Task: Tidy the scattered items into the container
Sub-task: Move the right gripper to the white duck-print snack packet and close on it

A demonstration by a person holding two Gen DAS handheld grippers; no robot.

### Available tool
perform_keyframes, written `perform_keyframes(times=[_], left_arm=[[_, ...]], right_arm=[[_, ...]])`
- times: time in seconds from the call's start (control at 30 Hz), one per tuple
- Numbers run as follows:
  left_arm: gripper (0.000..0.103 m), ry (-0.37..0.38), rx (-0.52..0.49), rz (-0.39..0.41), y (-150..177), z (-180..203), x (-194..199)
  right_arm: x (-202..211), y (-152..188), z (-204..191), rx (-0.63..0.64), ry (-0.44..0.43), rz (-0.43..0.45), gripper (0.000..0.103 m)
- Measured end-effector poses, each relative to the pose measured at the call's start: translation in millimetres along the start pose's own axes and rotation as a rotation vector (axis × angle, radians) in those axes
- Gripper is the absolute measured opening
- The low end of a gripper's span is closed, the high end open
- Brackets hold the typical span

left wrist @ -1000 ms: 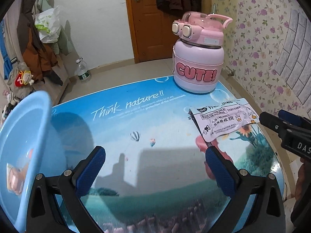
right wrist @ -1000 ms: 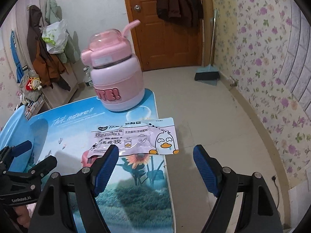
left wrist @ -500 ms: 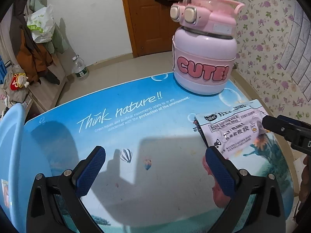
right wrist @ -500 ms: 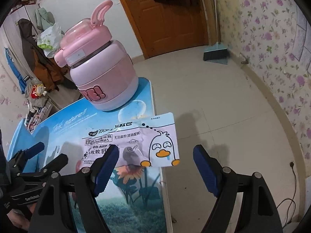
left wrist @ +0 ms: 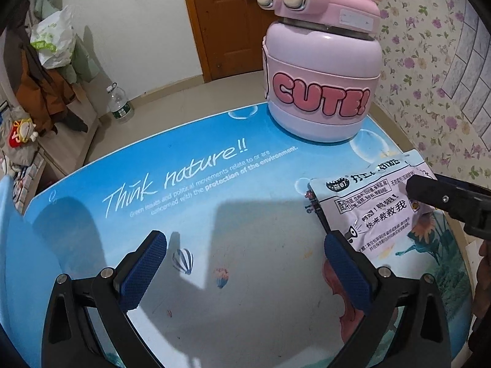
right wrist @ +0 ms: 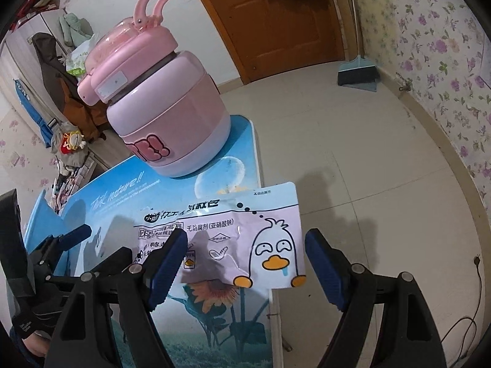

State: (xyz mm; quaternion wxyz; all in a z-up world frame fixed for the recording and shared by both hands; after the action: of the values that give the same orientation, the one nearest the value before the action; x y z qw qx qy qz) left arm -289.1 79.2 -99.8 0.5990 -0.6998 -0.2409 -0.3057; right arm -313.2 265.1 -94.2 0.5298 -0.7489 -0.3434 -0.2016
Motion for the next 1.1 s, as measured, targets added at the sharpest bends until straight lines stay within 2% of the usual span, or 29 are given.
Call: perform_keyframes(times=[0.27, 0.57, 0.67, 0.77, 0.83, 0.9, 0.97, 1.1], left_arm=[[0.103, -0.002, 0.003, 0.003, 0, 1, -2], [0.103, -0.001, 0.002, 0.009, 1, 2, 0], [0.103, -0.001, 0.002, 0.010, 1, 2, 0], [0.103, -0.003, 0.001, 0.010, 1, 1, 0], [0.103, -0.001, -0.003, 0.011, 1, 1, 0], [0.103, 0.001, -0.001, 0.011, 1, 1, 0], [0.103, 0.006, 0.001, 0.010, 1, 1, 0], [0.103, 0.011, -0.007, 0.012, 1, 2, 0]], right_arm=[[1, -3, -5, -0.010, -0.021, 0.015, 0.081], [23, -18, -17, 0.006, -0.094, 0.110, 0.081], [24, -20, -19, -0.013, -0.108, 0.110, 0.081], [22, -19, -22, -0.059, -0.177, 0.082, 0.080], [24, -18, -22, -0.067, -0.181, 0.093, 0.080], [27, -19, -23, -0.064, -0.186, 0.104, 0.073], [26, -20, -26, -0.067, -0.219, 0.095, 0.046], [18, -17, -33, -0.050, -0.224, 0.063, 0.028]])
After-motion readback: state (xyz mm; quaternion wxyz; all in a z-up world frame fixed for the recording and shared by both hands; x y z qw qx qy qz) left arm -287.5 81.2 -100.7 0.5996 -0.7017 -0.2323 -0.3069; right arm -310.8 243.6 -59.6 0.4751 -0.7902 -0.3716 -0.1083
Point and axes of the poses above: each gripper's, at about its wrist camera, not at the fingertips, and x roughly against the way its jaws point, z to its right, y to its underside, the point moved 8 cm from there along -x, roughly the way its jaws point, and after that the axes turned 10 degrees about z, right-handed, at the moved point
